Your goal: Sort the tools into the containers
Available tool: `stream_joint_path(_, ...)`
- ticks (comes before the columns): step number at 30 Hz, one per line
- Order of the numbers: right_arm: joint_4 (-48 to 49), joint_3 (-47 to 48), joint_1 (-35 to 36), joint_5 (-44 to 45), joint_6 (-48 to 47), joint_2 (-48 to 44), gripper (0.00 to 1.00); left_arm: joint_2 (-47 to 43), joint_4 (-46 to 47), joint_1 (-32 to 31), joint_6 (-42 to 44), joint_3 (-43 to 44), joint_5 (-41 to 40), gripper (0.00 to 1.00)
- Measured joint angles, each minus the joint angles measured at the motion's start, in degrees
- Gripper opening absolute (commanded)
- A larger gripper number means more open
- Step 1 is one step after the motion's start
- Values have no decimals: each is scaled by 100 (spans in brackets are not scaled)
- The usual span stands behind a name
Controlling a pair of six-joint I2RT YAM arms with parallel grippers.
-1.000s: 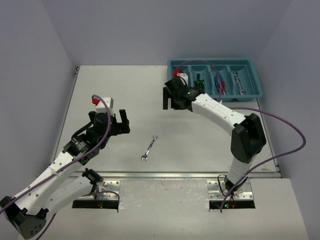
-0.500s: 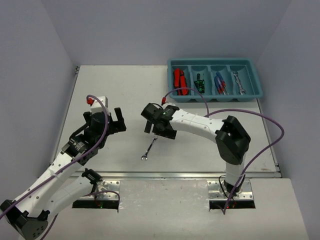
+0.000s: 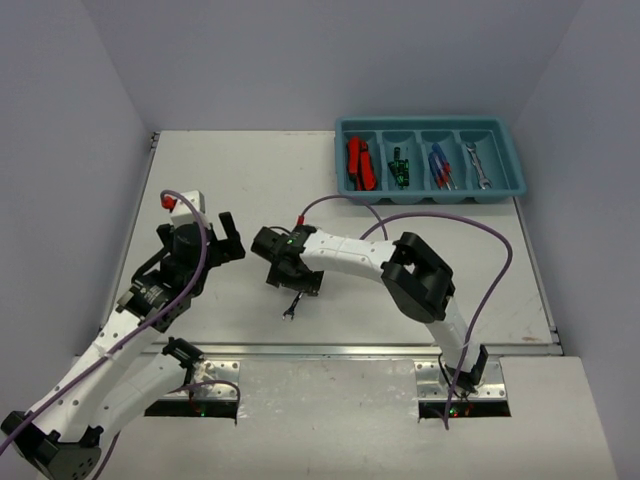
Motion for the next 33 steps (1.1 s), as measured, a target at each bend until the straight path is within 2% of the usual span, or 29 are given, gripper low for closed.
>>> stream_joint_path(6, -189, 46, -65, -84, 215, 391, 67, -80, 2, 80, 2, 0, 134, 100)
stream_joint_path(8, -216, 46, -137, -210, 223, 400, 53, -158, 5, 84, 4, 0, 159, 100)
stream_joint_path(13, -246, 27, -332, -536, 253, 409, 6, -249, 41, 87, 5, 0, 202, 100)
stream_joint_path(14, -234, 22, -349, -569, 261, 409, 3, -249, 47, 87, 8, 0, 209, 100)
stream_joint_path(16, -223, 20, -358, -583, 248, 409, 0, -249, 49, 87, 16, 0, 222, 100)
stream_joint_path(25, -226, 80, -370, -467, -206, 408, 0, -321, 50, 87, 22, 0, 277, 100)
stream_joint_path(33, 33, -147, -853, 9, -2000, -22, 0, -289, 62, 87, 26, 0, 360, 100)
